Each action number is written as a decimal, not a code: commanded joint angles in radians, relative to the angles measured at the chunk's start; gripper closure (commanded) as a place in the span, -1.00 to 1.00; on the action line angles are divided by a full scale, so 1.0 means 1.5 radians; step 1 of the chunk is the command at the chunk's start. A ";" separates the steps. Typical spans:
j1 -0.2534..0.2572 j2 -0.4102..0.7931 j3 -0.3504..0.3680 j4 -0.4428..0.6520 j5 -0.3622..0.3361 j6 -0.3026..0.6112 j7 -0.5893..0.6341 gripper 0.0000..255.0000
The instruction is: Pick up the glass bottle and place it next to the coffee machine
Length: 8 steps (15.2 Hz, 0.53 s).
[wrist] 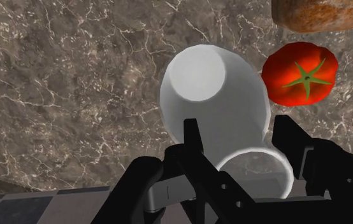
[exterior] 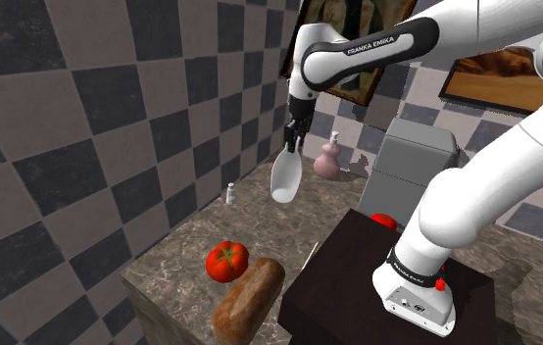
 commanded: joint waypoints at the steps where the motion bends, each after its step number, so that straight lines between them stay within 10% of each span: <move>1: -0.001 -0.005 -0.001 0.014 0.000 -0.019 -0.002 1.00; 8: 0.000 -0.016 0.000 0.067 0.000 -0.083 -0.003 1.00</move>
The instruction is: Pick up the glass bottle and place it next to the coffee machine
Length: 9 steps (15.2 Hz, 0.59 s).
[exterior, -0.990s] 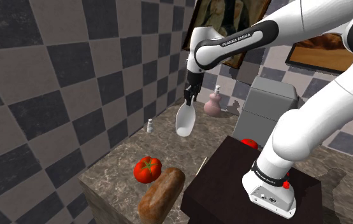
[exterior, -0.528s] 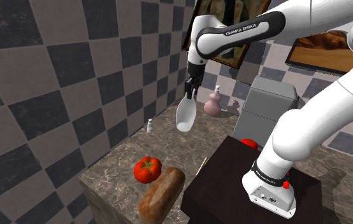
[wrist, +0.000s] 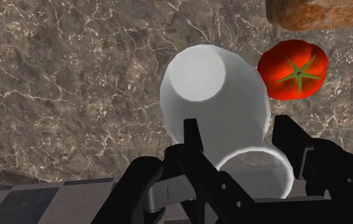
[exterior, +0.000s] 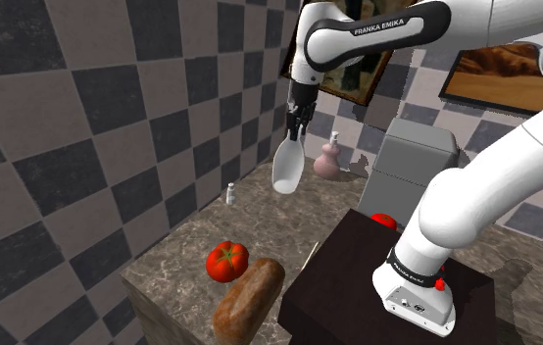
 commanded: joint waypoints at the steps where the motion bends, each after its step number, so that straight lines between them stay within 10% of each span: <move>1: 0.000 -0.002 0.001 0.018 0.000 -0.020 0.001 1.00; 9: 0.001 -0.004 0.001 0.088 0.001 -0.092 -0.001 1.00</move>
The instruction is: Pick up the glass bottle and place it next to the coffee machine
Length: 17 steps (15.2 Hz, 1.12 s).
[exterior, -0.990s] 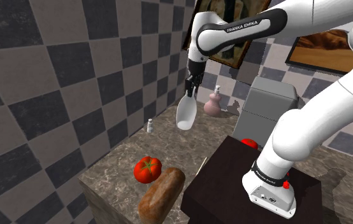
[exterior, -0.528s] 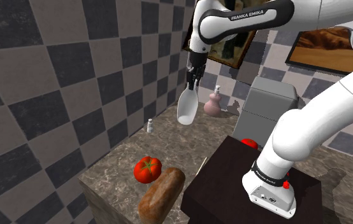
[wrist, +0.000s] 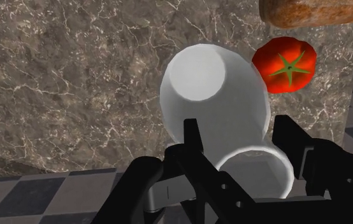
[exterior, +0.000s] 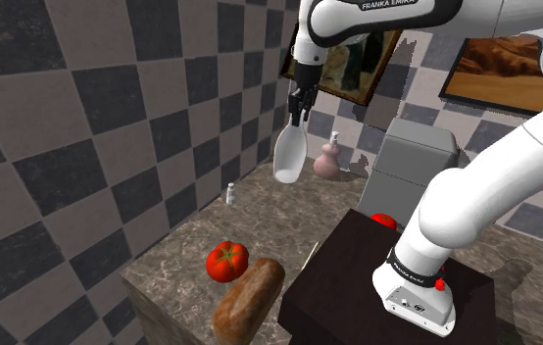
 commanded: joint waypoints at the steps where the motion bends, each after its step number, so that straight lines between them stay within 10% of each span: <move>1: 0.000 -0.001 0.000 0.018 0.000 -0.019 -0.001 1.00; 17: 0.000 0.024 0.001 0.186 0.001 -0.161 -0.003 1.00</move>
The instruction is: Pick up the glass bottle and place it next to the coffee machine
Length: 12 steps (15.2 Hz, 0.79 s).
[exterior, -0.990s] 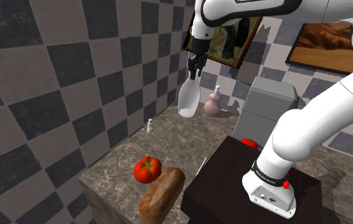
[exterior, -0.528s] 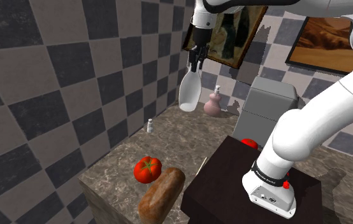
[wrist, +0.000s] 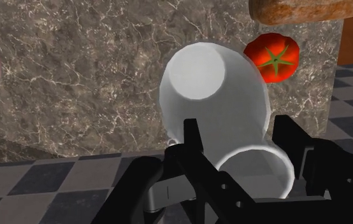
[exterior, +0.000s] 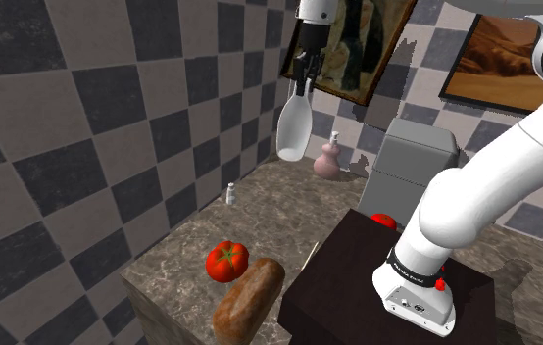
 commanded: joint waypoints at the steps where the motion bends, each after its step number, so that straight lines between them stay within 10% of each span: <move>1: 0.000 0.004 0.000 0.023 0.000 -0.018 -0.001 1.00; 12: 0.000 0.046 0.000 0.167 0.000 -0.120 -0.003 1.00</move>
